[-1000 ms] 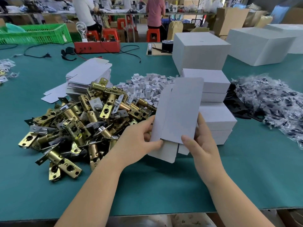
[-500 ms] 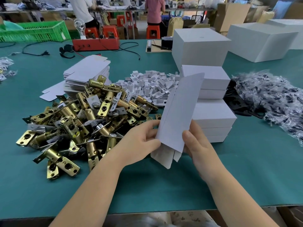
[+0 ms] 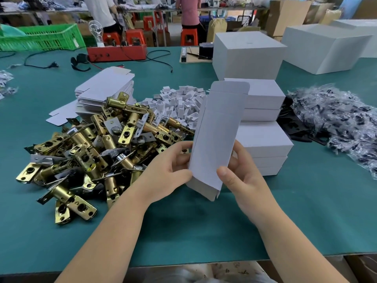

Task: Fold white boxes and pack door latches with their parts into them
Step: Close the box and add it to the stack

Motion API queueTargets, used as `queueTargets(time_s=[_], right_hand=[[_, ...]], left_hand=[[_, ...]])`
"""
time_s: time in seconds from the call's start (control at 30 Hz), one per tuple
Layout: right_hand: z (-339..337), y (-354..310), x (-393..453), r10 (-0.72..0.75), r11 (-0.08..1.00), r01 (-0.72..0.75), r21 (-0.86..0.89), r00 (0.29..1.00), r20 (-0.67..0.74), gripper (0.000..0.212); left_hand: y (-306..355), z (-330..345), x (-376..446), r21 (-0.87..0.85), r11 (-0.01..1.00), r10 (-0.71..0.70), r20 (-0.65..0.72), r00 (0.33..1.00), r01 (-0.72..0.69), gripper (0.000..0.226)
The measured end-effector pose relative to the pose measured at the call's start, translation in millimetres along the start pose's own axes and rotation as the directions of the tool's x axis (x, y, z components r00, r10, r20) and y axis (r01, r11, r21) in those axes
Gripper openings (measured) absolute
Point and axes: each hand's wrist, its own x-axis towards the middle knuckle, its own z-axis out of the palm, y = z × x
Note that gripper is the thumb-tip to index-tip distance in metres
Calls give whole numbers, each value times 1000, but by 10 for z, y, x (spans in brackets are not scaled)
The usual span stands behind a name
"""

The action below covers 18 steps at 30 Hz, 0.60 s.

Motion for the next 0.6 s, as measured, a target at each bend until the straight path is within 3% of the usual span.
queueTargets(time_s=[0.1, 0.2, 0.27, 0.47, 0.6], right_hand=[[13, 4, -15, 17, 999, -14, -43, 998, 57, 111], [17, -5, -18, 9, 999, -7, -37, 999, 52, 104], [3, -19, -16, 10, 1000, -10, 13, 1000, 23, 98], [-3, -8, -8, 42, 999, -41, 16, 995, -94, 48], [-8, 8, -11, 66, 997, -69, -14, 986, -153, 37]], left_hand=[[-1, -11, -5, -125, 992, 8, 72, 997, 1, 62], [7, -7, 7, -167, 986, 20, 44, 999, -13, 65], [13, -2, 18, -194, 981, 24, 17, 1000, -20, 54], [62, 16, -10, -264, 963, 49, 14, 999, -43, 24], [79, -6, -30, -270, 962, 44, 23, 999, -37, 18]])
